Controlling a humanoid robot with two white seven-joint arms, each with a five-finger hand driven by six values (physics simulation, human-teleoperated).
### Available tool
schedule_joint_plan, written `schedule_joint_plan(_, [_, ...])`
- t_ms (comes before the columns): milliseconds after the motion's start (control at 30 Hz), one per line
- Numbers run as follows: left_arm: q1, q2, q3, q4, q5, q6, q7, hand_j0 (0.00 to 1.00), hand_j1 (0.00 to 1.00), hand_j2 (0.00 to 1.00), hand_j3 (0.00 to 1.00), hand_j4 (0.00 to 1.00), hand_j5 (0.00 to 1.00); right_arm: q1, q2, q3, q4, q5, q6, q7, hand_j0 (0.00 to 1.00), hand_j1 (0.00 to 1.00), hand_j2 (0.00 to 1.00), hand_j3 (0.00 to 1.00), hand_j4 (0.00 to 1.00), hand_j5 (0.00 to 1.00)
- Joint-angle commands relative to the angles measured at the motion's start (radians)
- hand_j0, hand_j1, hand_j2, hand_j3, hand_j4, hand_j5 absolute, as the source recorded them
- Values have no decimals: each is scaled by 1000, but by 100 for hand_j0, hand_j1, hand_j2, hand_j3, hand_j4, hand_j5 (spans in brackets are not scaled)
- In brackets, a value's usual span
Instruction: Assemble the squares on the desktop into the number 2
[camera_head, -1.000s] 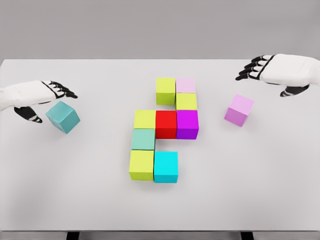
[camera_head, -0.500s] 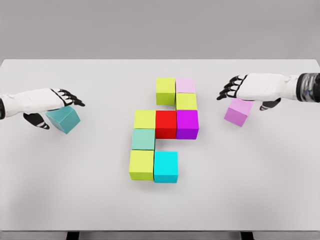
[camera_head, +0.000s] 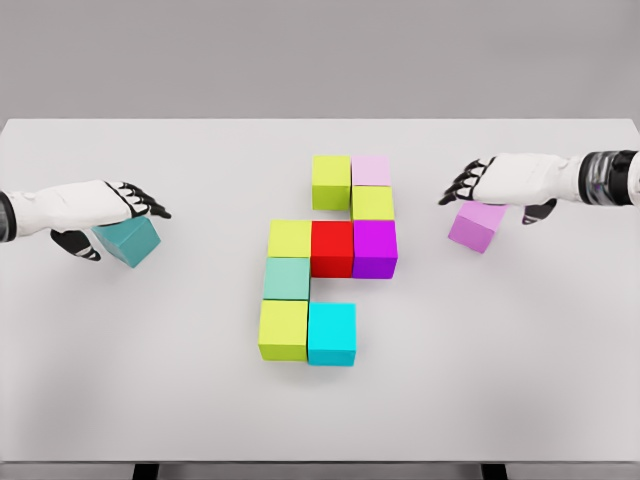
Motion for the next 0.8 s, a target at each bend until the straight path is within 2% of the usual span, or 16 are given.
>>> schedule_joint_plan(0, [0,0,-1,-1,-4,2,1,89,89,89,89,89,89,0,2,0,13,9,2,0,100,100,100,100,100,100])
schedule_joint_plan(67, [2,0,-4,-2,-4,2,1,82,82,82,82,82,82,0,12,1,13,24,2,0,100,100,100,100,100,100])
schedule_joint_plan(133, [0,2,-4,-2,-4,2,1,70,70,70,70,70,70,0,12,1,13,27,2,0,100,100,100,100,100,100])
schedule_joint_plan(200, [-2,3,-4,-2,-5,2,-1,66,66,66,66,66,66,0,12,13,13,29,2,0,100,100,100,100,100,100])
schedule_joint_plan(300, [0,2,-4,-2,-4,2,-6,48,48,48,48,48,48,0,20,23,15,33,2,0,100,100,100,100,100,100])
schedule_joint_plan(467, [-12,-4,-18,-1,-4,2,-6,48,48,48,48,48,48,0,25,23,30,61,2,0,100,100,100,100,100,100])
schedule_joint_plan(600, [-77,-33,-39,41,5,2,5,49,49,49,49,49,49,0,32,23,32,62,2,0,100,100,100,100,100,100])
schedule_joint_plan(667, [-124,-62,-43,42,5,2,4,50,50,50,50,50,50,0,38,23,32,62,2,0,100,100,100,100,100,100])
schedule_joint_plan(767, [-160,-92,-46,44,11,2,-1,51,51,51,51,51,51,0,45,23,32,62,2,0,100,100,100,100,100,100])
